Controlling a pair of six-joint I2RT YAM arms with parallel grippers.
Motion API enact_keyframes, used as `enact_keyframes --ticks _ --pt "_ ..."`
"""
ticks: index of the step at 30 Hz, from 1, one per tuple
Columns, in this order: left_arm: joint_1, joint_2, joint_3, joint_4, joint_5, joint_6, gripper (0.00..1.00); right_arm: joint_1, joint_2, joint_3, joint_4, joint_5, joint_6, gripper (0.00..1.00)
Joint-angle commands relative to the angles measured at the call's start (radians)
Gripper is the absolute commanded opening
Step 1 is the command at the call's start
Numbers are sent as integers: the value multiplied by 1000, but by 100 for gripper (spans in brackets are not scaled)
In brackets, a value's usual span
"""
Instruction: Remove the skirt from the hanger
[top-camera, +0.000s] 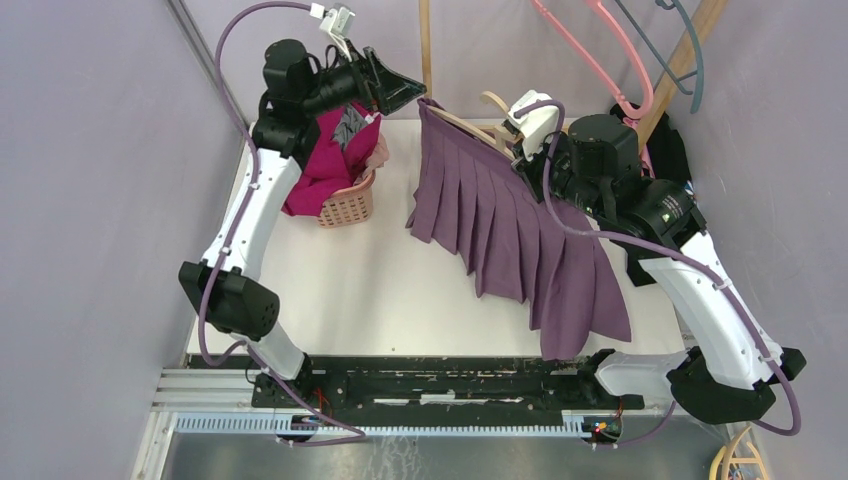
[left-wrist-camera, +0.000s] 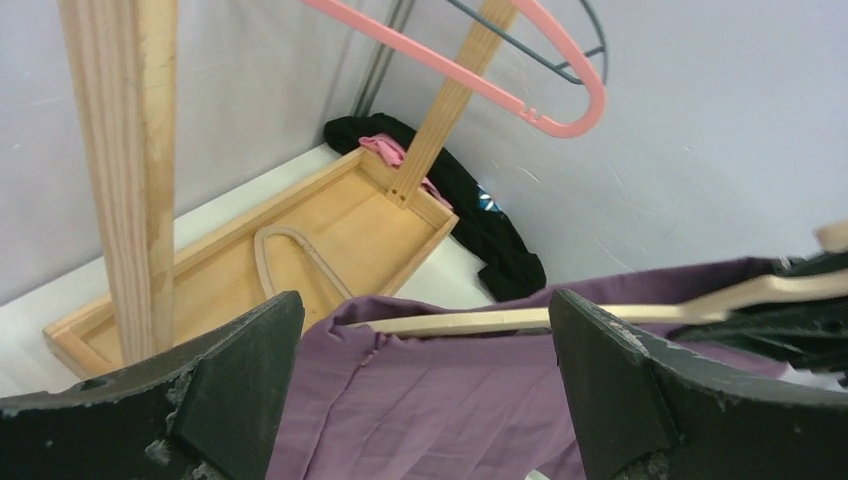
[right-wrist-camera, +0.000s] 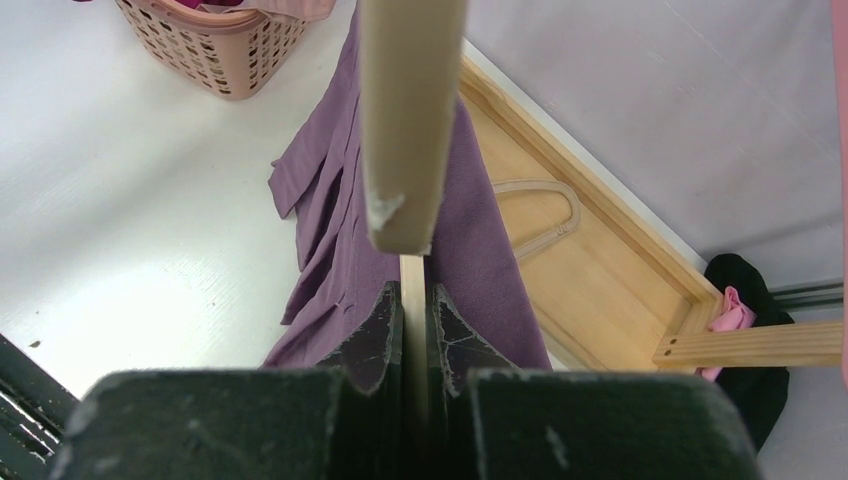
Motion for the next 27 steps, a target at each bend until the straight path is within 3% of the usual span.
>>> enact_keyframes --ticks 1,8,27 --pt "-10 41 74 -122 -117 27 98 0 -55 48 175 -3 -1 1" --pt "-10 65 99 -315 -292 109 99 0 -74 48 179 8 1 1" --pt "-39 49 132 -304 -237 43 99 0 -68 38 185 -3 4 1"
